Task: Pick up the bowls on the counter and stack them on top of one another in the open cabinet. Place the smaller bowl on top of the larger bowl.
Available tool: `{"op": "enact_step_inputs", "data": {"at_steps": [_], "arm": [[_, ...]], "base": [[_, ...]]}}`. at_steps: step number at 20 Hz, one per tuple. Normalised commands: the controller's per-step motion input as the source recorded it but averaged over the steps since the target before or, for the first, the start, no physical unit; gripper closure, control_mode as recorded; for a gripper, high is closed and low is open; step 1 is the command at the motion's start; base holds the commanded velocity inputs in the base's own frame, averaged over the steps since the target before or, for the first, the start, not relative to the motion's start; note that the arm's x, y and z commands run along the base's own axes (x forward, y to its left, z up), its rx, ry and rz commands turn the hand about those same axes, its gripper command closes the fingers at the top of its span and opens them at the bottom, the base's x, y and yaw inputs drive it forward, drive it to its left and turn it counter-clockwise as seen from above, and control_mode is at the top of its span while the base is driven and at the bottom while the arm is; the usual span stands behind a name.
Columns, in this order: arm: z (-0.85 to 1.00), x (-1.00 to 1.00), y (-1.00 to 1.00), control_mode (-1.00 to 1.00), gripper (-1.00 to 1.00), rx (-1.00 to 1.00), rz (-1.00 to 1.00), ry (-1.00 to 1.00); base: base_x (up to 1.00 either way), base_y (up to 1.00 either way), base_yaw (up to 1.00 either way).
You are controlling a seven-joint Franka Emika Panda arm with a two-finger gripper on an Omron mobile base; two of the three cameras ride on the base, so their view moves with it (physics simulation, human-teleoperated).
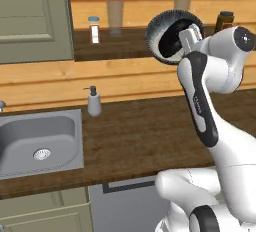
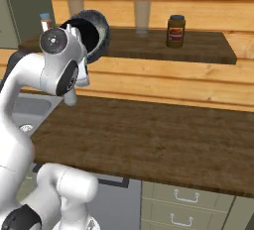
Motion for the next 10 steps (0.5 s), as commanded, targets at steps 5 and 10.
{"op": "enact_step_inputs", "data": {"at_steps": [5,10], "arm": [[0.44,0.99,-0.10,-1.00,1.00,0.02,-0.04,0.20],[0.25,0.98,-0.03,-1.00,1.00,0.09,-0.01,0.38]], "base": [[0.00,0.00,0.00],[0.00,0.00,0.00]]}}
